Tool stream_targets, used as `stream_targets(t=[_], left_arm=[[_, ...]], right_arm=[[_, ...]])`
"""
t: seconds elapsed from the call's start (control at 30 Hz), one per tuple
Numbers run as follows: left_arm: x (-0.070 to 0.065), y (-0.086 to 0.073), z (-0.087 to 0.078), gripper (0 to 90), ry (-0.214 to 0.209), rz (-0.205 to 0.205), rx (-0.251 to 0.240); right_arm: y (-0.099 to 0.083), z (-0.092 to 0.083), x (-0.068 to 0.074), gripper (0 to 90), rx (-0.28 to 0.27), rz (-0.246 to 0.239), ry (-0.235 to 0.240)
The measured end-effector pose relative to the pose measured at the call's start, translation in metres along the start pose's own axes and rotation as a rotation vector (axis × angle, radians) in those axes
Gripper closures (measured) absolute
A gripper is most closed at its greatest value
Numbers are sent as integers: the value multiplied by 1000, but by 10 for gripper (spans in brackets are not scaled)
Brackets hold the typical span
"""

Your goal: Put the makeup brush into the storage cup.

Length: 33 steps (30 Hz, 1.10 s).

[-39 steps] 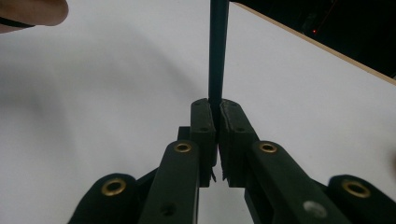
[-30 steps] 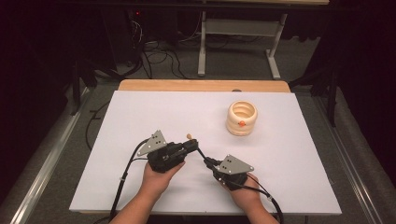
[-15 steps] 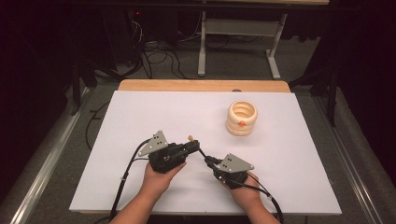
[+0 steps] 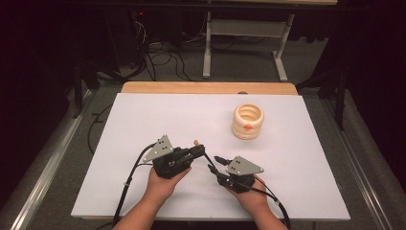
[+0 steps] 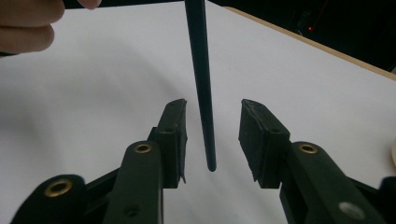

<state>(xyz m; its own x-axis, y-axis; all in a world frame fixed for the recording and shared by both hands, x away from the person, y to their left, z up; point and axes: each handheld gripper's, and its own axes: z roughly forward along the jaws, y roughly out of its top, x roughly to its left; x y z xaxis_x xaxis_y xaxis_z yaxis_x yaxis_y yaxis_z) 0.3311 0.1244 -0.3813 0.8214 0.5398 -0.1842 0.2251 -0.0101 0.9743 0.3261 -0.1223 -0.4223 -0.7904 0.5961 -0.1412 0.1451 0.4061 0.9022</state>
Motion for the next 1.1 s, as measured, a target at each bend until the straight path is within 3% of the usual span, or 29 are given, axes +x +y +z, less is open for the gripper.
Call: stream_targets(t=[0.43,0.77,1.1], left_arm=[[-5,-3,4,839,17,40,31],[-8,-3,5,839,19,58,32],[-12,-4,7,839,14,68,39]], right_arm=[[6,-6,0,593,-54,35,0],[13,-9,4,649,-88,16,11],[18,-10,10,722,-96,5,-19]])
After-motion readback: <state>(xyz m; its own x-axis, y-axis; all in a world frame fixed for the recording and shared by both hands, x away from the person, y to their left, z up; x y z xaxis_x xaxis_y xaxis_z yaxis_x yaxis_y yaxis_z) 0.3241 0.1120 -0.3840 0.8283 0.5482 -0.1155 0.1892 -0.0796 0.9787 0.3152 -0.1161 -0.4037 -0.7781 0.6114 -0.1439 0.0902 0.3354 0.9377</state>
